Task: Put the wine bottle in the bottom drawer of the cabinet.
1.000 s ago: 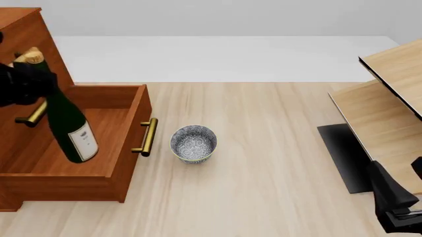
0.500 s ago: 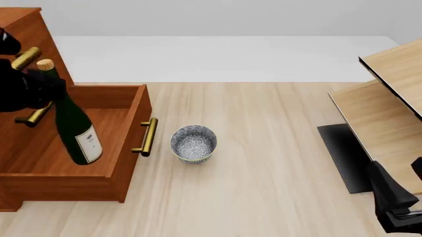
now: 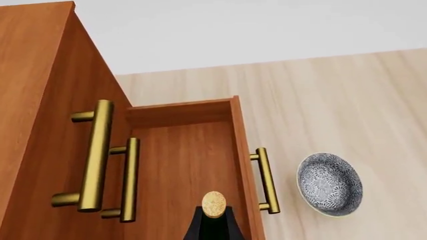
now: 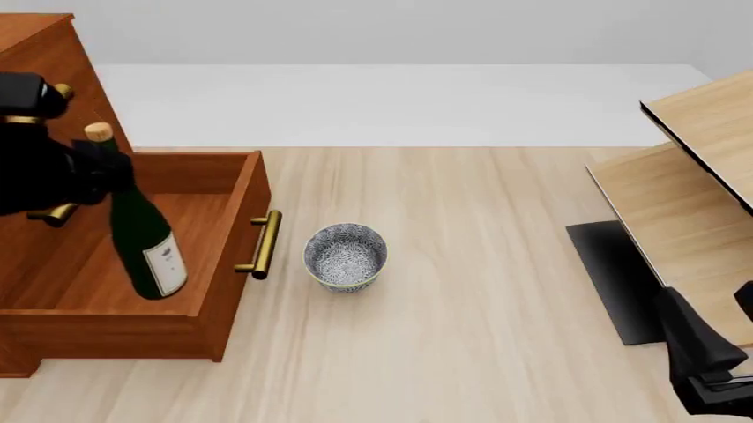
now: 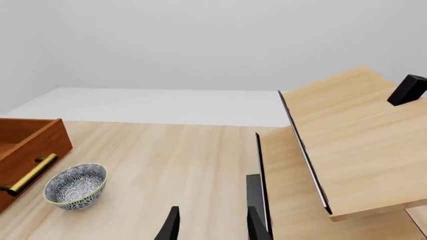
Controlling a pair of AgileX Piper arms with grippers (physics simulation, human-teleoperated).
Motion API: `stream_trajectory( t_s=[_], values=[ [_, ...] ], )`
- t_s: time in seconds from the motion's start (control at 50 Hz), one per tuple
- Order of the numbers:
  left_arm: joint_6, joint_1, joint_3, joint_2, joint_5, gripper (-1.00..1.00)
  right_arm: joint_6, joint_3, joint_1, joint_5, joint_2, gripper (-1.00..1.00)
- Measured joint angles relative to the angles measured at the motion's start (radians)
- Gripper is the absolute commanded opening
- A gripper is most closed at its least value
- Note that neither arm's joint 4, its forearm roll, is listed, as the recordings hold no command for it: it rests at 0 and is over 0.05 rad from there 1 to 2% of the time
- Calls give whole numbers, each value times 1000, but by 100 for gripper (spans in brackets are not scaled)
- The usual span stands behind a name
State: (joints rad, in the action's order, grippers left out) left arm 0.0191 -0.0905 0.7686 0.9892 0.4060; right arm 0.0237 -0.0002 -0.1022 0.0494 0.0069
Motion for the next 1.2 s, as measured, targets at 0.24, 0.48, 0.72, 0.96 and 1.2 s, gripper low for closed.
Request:
stream_trajectory(
  t_s=[0.24, 0.48, 0.72, 0.96, 1.2],
  values=[
    [3, 0, -19, 25, -39, -100, 2, 0, 3, 1, 2, 100],
    [3, 0, -44, 43, -71, -100, 2, -1, 4, 0, 5, 100],
    [-3, -6, -74, 56, -98, -100, 2, -1, 4, 0, 5, 100],
    [-19, -13, -92, 71, -120, -100, 2, -1, 3, 0, 5, 100],
    [-33, -22, -103, 76, -134, -100, 2, -1, 3, 1, 4, 100]
  ],
)
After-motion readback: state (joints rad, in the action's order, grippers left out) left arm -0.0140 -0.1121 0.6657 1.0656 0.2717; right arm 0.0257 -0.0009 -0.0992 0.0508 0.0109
